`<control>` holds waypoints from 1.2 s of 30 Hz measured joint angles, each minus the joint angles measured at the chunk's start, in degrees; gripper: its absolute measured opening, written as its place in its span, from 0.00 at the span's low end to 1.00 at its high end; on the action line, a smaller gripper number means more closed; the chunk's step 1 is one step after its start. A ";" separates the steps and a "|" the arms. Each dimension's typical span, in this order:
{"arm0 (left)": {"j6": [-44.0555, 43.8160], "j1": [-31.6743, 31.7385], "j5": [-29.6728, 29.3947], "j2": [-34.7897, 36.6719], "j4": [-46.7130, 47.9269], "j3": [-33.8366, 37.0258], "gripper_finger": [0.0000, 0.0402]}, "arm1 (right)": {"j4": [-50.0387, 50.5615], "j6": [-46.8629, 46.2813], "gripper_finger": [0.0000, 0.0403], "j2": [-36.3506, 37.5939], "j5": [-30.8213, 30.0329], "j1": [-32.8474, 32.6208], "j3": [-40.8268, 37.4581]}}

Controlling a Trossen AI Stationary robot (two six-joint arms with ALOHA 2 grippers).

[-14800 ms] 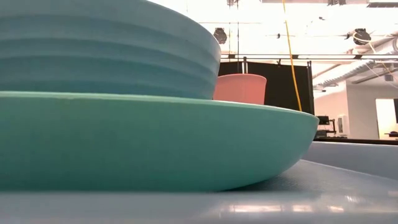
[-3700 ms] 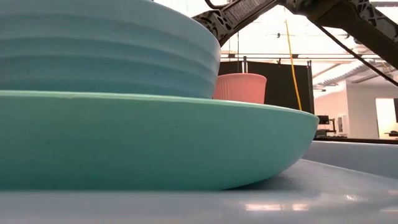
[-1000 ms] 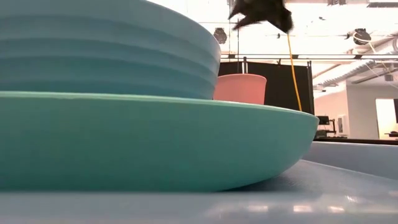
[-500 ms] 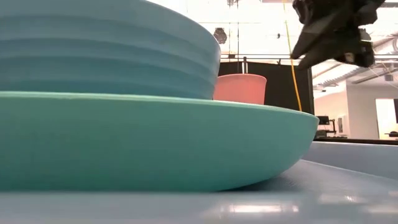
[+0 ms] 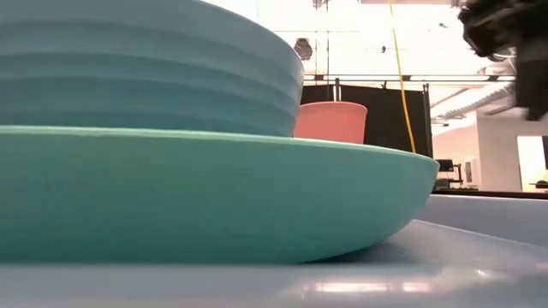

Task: Set up tray
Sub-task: Put the yellow table knife on the yellow table napkin to the right of the orange spoon

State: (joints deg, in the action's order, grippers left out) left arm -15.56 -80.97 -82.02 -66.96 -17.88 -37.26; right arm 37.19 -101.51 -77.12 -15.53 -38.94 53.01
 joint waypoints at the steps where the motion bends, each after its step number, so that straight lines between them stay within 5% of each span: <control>1: -1.03 0.00 0.00 0.00 0.66 0.00 0.02 | 0.97 -1.62 0.19 -0.03 0.83 -0.64 0.00; 21: -17.91 0.00 1.10 -0.15 12.24 0.02 0.02 | 12.49 -25.19 0.05 -5.18 19.11 -10.29 0.00; 36: -18.16 3.64 6.69 -0.15 12.32 0.02 0.02 | 12.81 -28.24 0.44 -7.69 20.72 -11.10 0.00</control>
State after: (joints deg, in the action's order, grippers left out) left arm -33.71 -77.33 -75.33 -67.11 -5.56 -37.23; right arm 50.00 -129.76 -84.81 5.19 -50.04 53.01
